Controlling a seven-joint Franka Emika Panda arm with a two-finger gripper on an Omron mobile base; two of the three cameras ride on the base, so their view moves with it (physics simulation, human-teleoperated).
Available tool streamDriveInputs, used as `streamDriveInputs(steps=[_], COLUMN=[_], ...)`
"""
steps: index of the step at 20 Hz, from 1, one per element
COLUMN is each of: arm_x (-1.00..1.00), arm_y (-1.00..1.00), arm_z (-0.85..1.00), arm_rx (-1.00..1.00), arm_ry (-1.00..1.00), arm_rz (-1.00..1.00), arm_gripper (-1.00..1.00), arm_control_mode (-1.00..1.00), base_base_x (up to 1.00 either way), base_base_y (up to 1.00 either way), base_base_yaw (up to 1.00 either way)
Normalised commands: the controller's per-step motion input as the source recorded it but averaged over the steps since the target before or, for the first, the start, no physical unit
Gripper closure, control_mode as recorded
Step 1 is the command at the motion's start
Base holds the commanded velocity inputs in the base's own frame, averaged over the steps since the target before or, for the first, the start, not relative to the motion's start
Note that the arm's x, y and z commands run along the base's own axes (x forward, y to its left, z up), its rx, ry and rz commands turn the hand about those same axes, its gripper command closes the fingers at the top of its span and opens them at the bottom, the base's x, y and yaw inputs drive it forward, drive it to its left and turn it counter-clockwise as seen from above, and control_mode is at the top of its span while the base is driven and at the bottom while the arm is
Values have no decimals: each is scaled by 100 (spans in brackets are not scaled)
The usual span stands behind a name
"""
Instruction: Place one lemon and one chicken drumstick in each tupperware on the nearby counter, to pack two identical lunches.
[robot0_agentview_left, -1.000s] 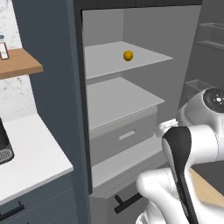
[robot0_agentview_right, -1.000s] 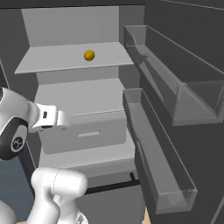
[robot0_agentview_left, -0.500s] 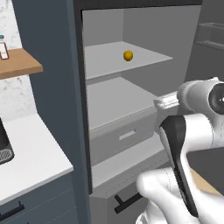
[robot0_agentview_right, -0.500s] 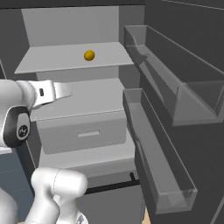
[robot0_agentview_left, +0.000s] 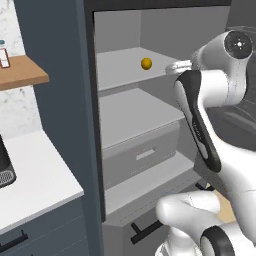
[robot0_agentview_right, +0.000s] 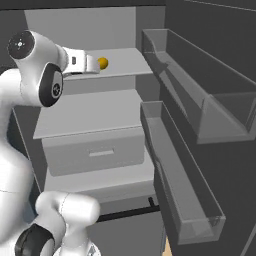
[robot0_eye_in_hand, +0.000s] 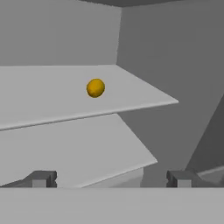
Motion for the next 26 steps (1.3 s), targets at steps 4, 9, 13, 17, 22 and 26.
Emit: streamDriveInputs(steps=[4, 9, 13, 17, 22, 26], arm_x=[71, 53, 52, 61, 62, 60], arm_y=[0, 0, 2, 21, 40, 24], arm_z=[-1, -29, -26, -3, -1, -1], arm_rx=[16, 3, 3, 4, 6, 2], arm_ry=[11, 3, 0, 0, 3, 16], arm_rz=[0, 0, 0, 0, 0, 0], arm_gripper=[-100, -100, -100, -100, -100, -100], arm_control_mode=[-100, -100, -100, -100, -100, -100], base_base_x=[0, 0, 0, 0, 0, 0], base_base_y=[0, 0, 0, 0, 0, 0], base_base_yaw=[0, 0, 0, 0, 0, 0])
